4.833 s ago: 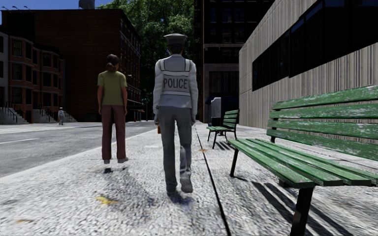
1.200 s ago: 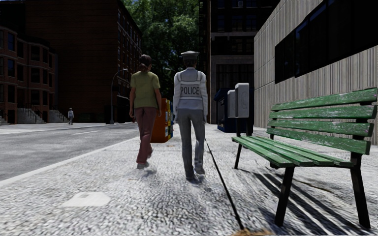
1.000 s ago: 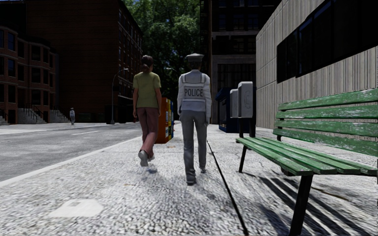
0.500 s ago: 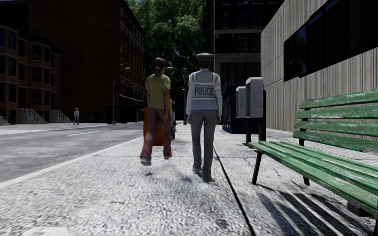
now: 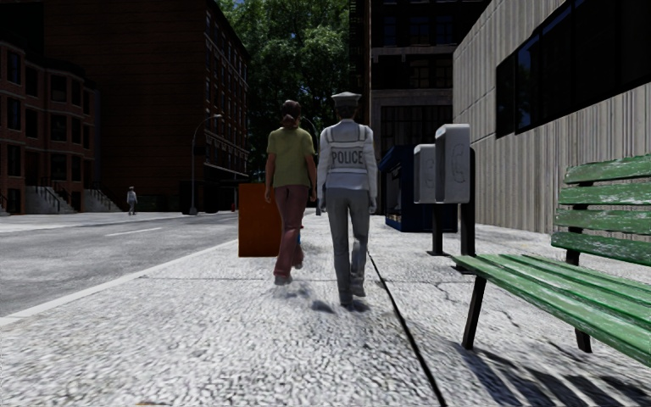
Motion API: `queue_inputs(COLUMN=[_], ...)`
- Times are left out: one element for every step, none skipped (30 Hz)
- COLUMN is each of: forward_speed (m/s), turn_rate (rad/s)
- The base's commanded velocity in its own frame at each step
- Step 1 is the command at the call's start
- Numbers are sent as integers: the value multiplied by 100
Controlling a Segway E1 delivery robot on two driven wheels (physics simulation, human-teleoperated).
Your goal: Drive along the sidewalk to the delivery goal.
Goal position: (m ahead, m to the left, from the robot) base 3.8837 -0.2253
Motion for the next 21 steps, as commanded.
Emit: queue_inputs(forward_speed=[145,153,153,155,156,156,156,156,156,155,154,154,154,153,151,151,125,125,125,124,124], turn_rate=[0,0,0,0,0,0,0,0,0,0,0,0,0,0,0,0,-12,-13,-13,-16,-22])
